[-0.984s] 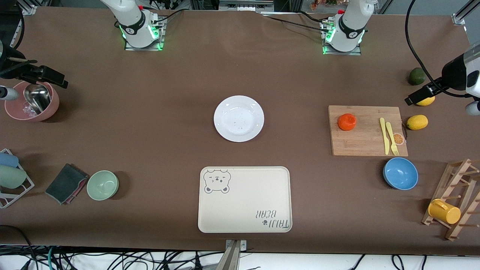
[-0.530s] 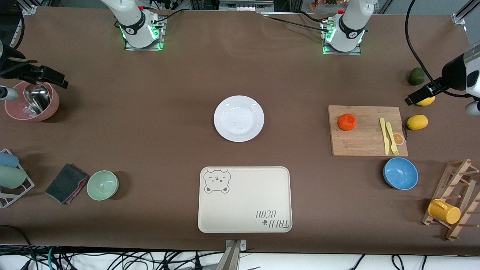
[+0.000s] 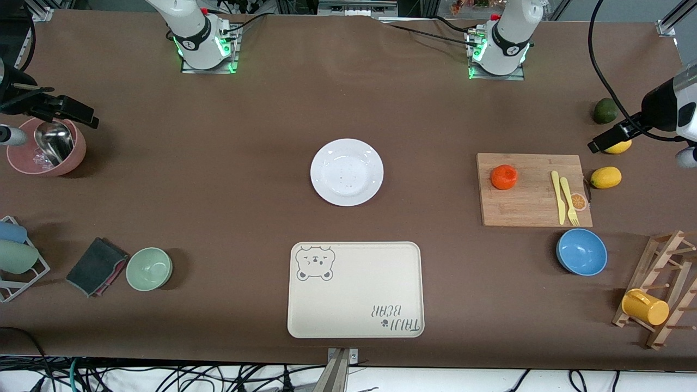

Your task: Place orange and plate with both arms

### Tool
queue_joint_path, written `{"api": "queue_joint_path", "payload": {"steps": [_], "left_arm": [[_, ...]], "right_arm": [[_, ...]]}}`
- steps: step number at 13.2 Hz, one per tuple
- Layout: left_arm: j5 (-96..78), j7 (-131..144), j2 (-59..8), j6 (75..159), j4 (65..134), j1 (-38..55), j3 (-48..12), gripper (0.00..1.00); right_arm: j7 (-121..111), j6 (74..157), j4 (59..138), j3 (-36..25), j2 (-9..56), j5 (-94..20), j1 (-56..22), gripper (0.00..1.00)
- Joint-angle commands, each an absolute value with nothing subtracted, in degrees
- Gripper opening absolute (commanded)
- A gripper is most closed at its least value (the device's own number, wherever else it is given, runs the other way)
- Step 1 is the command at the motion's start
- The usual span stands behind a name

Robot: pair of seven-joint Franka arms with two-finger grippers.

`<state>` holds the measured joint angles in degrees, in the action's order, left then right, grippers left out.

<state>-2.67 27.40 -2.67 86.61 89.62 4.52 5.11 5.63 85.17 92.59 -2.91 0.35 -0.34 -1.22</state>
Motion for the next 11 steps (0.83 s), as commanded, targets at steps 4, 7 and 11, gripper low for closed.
{"api": "queue_joint_path", "payload": {"steps": [4, 7, 11], "left_arm": [[-4.13, 26.81, -1.84, 87.01, 89.3, 4.31, 5.27, 1.0], [-3.78, 26.81, -3.43, 87.01, 87.37, 3.6, 5.27, 1.0], [-3.78, 26.81, -5.35, 87.45, 87.36, 4.31, 5.01, 1.0]], "right_arm": [[5.8, 85.6, 93.25, -2.9, -0.35, -0.35, -1.14, 1.0], [5.8, 85.61, 93.25, -2.9, -0.35, -0.35, -1.14, 1.0], [5.8, 85.61, 93.25, -2.9, -0.35, -0.35, -1.14, 1.0]]}}
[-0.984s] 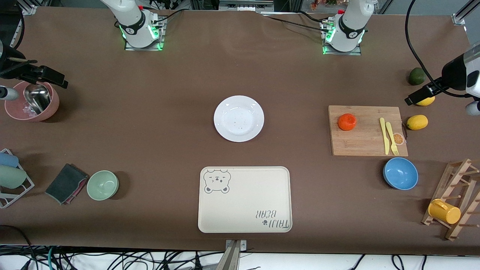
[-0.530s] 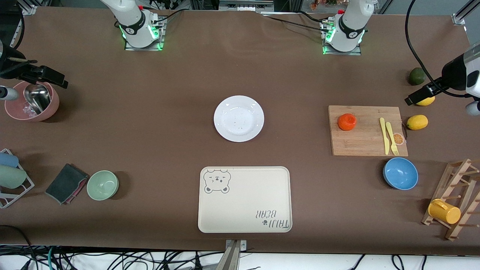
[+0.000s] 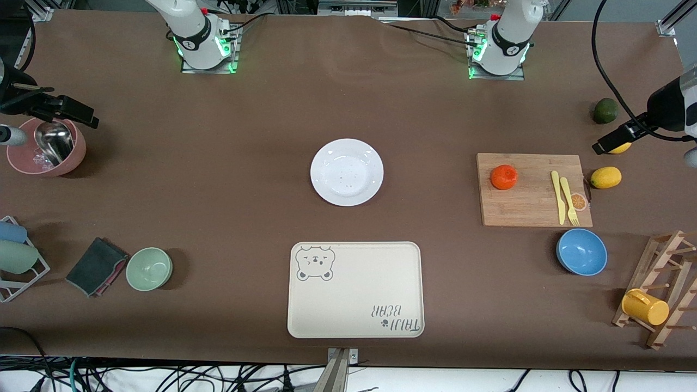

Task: Place orange and plate with both arms
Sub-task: 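Move the left gripper down over the orange on the cutting board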

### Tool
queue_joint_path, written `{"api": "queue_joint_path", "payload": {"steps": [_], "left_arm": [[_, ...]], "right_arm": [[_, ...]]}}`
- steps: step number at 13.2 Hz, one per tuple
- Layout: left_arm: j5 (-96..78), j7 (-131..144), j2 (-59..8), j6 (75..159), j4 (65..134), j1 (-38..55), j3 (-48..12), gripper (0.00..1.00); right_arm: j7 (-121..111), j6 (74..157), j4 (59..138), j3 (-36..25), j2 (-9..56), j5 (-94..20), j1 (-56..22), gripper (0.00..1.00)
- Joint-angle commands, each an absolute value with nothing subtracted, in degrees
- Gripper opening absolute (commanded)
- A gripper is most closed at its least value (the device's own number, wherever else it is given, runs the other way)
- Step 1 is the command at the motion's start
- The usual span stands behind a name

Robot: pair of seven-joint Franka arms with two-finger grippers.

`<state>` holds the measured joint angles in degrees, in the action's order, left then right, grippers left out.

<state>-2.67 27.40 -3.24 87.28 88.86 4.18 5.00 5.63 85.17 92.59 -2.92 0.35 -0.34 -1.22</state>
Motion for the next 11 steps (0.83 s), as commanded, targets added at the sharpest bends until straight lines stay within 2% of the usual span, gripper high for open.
{"api": "queue_joint_path", "payload": {"steps": [1, 3, 6, 11], "left_arm": [[-3.95, 26.81, -6.41, 87.63, 87.45, 4.39, 4.92, 1.0], [-4.3, 26.81, -9.48, 89.11, 87.8, 4.48, 4.83, 1.0], [-4.14, 26.89, -9.41, 100.7, 97.53, 6.59, 4.83, 1.0], [-4.13, 26.81, -12.02, 100.63, 99.66, 9.05, 4.92, 1.0]], "right_arm": [[5.8, 85.61, 93.25, -2.9, -0.35, -0.35, -1.14, 1.0], [5.8, 85.61, 93.25, -2.9, -0.35, -0.35, -1.14, 1.0], [5.8, 85.61, 93.25, -2.9, -0.35, -0.35, -1.14, 1.0], [5.8, 85.61, 93.25, -2.9, -0.35, -0.35, -1.14, 1.0]]}}
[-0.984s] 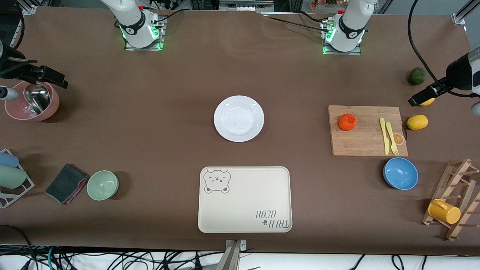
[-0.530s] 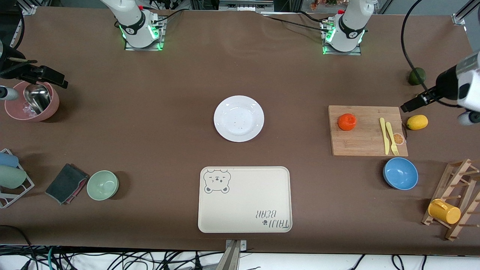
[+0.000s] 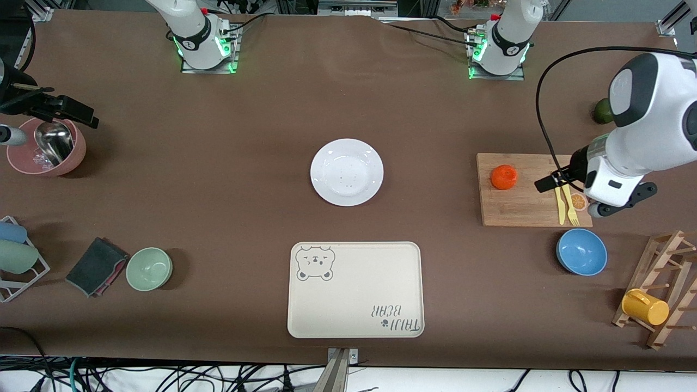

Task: Place orange and plate with both arms
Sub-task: 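Move the left gripper down over the orange on the cutting board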

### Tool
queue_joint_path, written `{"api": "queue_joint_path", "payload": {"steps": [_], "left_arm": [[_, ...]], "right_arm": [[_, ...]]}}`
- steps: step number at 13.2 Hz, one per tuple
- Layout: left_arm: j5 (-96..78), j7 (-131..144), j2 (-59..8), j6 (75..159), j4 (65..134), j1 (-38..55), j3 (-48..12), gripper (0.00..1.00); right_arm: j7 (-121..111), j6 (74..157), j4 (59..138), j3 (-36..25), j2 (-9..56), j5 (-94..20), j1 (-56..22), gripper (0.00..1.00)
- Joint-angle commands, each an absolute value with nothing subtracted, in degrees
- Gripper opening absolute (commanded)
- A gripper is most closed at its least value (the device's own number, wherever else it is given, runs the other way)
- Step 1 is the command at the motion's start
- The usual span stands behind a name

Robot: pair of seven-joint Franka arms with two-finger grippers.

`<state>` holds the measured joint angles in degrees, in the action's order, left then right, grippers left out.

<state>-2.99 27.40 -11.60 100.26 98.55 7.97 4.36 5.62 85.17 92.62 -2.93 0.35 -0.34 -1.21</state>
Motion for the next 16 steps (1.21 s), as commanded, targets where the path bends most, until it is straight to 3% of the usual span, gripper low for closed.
{"api": "queue_joint_path", "payload": {"steps": [1, 11, 13, 16], "left_arm": [[-4.04, 26.72, -13.96, 100.55, 99.75, 9.84, 4.92, 1.0], [-5.01, 17.76, -14.41, 126.97, 122.85, 9.67, 4.92, 1.0], [-5.01, 16.79, -15.55, 132.08, 125.76, 9.75, 4.83, 1.0], [-5.01, 16.7, -16.0, 132.45, 126.64, 9.84, 4.66, 1.0]], "right_arm": [[5.8, 85.61, 93.25, -2.9, -0.35, -0.35, -1.14, 1.0], [5.8, 85.61, 93.25, -2.9, -0.35, -0.35, -1.14, 1.0], [5.8, 85.61, 93.25, -2.9, -0.35, -0.35, -1.14, 1.0], [5.8, 85.61, 93.25, -2.9, -0.35, -0.35, -1.14, 1.0]]}}
